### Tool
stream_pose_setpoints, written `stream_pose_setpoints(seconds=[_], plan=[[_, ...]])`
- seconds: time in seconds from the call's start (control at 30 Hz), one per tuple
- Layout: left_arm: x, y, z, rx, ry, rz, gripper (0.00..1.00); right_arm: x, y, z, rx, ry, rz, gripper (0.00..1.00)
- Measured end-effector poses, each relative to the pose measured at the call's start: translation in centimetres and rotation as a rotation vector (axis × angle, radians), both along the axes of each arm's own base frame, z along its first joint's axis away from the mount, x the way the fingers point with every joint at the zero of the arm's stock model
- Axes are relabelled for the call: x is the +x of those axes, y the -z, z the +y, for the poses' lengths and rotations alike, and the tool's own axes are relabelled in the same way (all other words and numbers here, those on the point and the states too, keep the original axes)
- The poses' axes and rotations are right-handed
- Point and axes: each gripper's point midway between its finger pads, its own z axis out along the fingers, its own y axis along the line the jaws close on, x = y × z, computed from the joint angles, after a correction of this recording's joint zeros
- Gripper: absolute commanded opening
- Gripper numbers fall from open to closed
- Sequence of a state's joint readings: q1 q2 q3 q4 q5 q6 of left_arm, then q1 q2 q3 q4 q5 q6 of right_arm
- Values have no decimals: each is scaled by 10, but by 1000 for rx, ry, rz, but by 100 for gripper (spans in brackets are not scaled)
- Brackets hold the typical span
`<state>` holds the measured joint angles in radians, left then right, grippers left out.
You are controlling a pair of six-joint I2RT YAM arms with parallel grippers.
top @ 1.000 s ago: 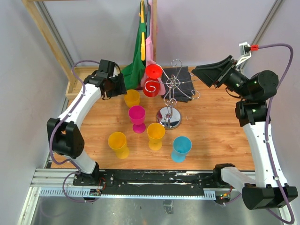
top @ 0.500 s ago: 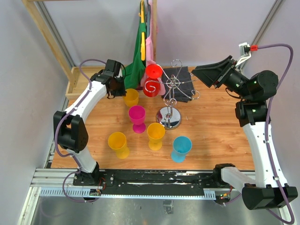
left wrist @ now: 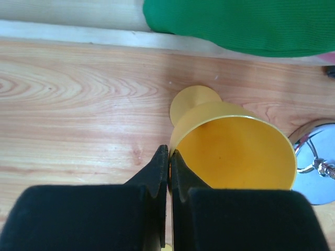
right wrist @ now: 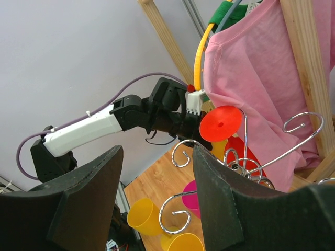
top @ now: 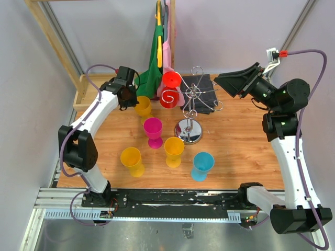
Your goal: Place the wine glass upside down on the wine glass rack
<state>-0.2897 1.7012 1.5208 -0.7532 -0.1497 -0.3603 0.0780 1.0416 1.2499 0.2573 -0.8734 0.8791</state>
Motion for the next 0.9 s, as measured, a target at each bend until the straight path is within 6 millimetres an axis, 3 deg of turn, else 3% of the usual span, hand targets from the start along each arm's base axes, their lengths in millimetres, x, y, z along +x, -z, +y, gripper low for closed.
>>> stream_pose_setpoints(seconds=[0.13,0.2,0.43,0.57,0.73,0.9], plan=[[-4,-25,15,45,-47,-53,0,0,0,0,1,2,1,57],[-5,-51,23,56,-78,-118,0,0,0,0,1,2,1,57],[-31,-170,52,16,-207,-423,0,0,0,0,7,-1,11,57],[-53,-219,63,-35,-263,-553,0,1,0,0,9,-2,14,57],[-83,-278,65,-170,-263,-748,0,1,1,0,9,-3,17,57],[-113,-332,49,-359,-164,-940,0,2,1,0,10,-4,21,57]])
